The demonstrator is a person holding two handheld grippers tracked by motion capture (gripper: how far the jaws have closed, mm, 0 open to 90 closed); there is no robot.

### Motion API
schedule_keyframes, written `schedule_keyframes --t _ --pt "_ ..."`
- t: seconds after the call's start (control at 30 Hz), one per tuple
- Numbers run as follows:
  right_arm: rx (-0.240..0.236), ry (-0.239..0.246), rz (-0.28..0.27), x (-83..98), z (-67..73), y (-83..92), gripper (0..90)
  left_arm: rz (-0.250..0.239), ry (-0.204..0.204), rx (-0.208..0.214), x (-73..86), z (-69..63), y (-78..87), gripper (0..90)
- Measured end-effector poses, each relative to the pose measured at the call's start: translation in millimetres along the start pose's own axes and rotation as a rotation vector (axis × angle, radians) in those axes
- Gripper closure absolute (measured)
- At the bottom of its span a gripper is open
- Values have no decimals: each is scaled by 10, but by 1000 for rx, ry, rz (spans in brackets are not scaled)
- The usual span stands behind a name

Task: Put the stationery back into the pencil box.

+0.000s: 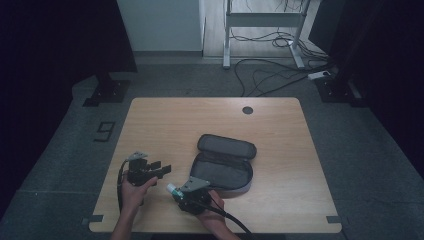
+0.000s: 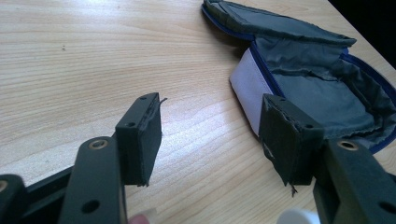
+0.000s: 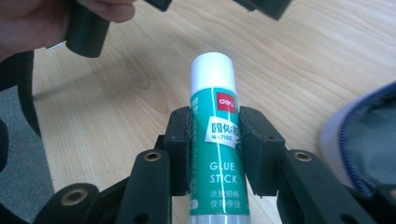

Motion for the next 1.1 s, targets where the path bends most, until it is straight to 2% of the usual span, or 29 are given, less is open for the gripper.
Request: schedule_keyframes --t 0.4,0.83,1.1 --pt "32 -17 -37 -51 -191 183 649 14 -7 -8 22 3 -15 393" --pt "80 -49 -75 -105 -491 428 649 28 -15 -6 45 -7 -43 392" --pt "113 -76 -84 -82 -661 506 649 29 -15 -6 50 -17 -57 392"
Point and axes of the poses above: each handheld gripper's, and its own axes: y roughly backward along the jaws, x roughly out of its underside, z roughly to its left, the point moved 10 cm from there along -y, roughly forward along the jaws, and after that the axes turned 9 degrees about -y, right-handed, at the moved point
